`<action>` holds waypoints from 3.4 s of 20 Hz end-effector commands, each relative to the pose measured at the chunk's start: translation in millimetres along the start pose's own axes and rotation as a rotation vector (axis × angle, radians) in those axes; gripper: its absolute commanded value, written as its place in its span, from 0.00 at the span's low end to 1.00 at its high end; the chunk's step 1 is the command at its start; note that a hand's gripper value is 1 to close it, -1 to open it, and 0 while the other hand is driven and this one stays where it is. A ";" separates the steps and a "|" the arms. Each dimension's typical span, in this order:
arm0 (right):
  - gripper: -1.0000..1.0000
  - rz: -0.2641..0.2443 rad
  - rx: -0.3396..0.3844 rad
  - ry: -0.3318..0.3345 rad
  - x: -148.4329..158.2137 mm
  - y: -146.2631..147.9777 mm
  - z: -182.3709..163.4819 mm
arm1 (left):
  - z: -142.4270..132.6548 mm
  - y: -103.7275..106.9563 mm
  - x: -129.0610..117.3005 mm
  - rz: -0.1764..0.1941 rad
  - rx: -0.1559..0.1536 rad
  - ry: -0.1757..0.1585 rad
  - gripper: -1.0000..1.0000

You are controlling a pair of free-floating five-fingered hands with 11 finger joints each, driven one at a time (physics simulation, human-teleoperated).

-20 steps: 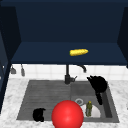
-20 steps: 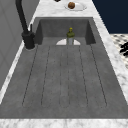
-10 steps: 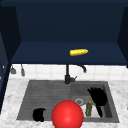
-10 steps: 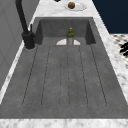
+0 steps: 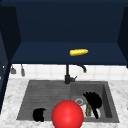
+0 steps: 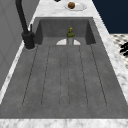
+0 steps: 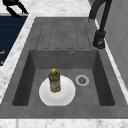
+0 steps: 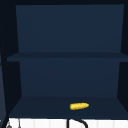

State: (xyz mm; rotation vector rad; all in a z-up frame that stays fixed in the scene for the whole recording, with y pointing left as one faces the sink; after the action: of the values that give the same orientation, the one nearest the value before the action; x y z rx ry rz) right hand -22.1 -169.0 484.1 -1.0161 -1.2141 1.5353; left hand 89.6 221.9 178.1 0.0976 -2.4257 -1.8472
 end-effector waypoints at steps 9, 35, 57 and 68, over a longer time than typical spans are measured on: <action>0.00 0.001 -0.010 -0.010 -15.3 24.2 -99.4 | 0.0 0.0 0.0 0.000 0.000 0.000 0.50; 0.00 0.026 -0.128 -0.003 -47.6 107.8 -330.1 | 0.0 0.0 0.0 0.000 0.000 0.000 0.50; 0.00 0.005 -0.103 0.003 -61.5 143.8 -521.7 | 0.0 0.0 0.0 0.000 0.000 0.000 0.50; 0.00 -0.031 -0.031 -0.014 -54.8 170.5 -622.2 | 0.0 0.0 0.0 0.000 0.000 0.000 0.50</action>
State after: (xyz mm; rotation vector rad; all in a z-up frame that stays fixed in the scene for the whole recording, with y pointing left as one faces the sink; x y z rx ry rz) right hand 538.0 -97.0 224.0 -1.0819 -1.2965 1.4991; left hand 89.6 221.9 178.1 0.0976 -2.4257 -1.8472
